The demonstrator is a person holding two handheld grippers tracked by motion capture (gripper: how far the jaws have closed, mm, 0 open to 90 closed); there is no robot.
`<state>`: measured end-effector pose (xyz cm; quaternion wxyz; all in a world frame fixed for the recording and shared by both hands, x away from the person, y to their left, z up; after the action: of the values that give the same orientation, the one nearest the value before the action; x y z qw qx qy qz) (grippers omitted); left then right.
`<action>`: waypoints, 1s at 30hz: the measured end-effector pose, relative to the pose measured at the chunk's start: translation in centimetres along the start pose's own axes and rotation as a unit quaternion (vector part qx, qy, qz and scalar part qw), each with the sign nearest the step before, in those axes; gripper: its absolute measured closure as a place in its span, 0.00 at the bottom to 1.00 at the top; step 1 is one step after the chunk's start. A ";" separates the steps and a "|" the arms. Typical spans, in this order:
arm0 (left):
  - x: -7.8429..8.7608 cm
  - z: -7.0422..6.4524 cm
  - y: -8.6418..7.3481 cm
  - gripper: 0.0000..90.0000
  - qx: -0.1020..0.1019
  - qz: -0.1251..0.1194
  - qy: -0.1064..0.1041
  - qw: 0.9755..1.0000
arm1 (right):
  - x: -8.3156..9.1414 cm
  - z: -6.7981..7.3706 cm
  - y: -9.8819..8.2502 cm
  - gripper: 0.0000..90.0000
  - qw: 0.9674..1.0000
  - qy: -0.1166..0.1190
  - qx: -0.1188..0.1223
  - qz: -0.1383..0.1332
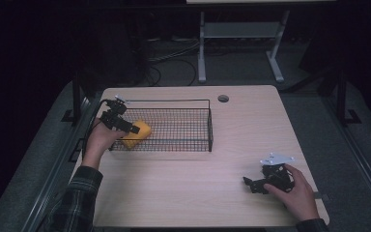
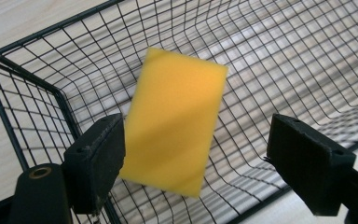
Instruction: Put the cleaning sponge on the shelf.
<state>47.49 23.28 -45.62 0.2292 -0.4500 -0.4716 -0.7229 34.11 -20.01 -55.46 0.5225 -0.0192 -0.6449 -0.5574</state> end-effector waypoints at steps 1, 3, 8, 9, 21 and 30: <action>0.2 -0.1 -0.1 0.21 0.000 -0.002 0.000 1.000 | 0.0 0.0 0.0 0.00 1.000 0.000 0.000 0.000; 0.6 -0.3 -0.3 0.21 0.001 -0.009 -0.003 1.000 | 0.0 0.0 0.0 0.00 1.000 0.000 0.000 0.000; 1.6 -0.9 -1.0 0.21 -0.004 -0.019 -0.008 1.000 | 0.0 0.0 0.0 0.00 1.000 0.000 0.000 0.000; 1.8 -1.0 -1.1 0.21 -0.004 -0.022 -0.009 1.000 | 0.0 0.0 0.0 0.00 1.000 0.000 0.000 0.000; 3.6 -2.6 -3.5 0.22 -0.012 -0.050 -0.013 0.999 | 0.0 0.0 0.0 0.00 1.000 0.000 0.000 0.000; 4.1 -3.5 -5.6 0.22 -0.016 -0.066 -0.008 0.998 | 0.0 0.0 0.0 0.00 1.000 0.001 0.000 0.000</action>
<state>39.75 23.03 -45.26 0.1702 -0.4276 -0.4908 -0.7398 34.10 -19.99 -55.45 0.5229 -0.0188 -0.6443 -0.5578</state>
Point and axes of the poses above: each handheld gripper's, and its own axes: x roughly backward along the jaws, y roughly out of its top, z roughly to its left, the point moved 10 cm from there along -x, roughly forward along the jaws, and after that the axes turned 11 degrees about y, right-handed, at the moved point
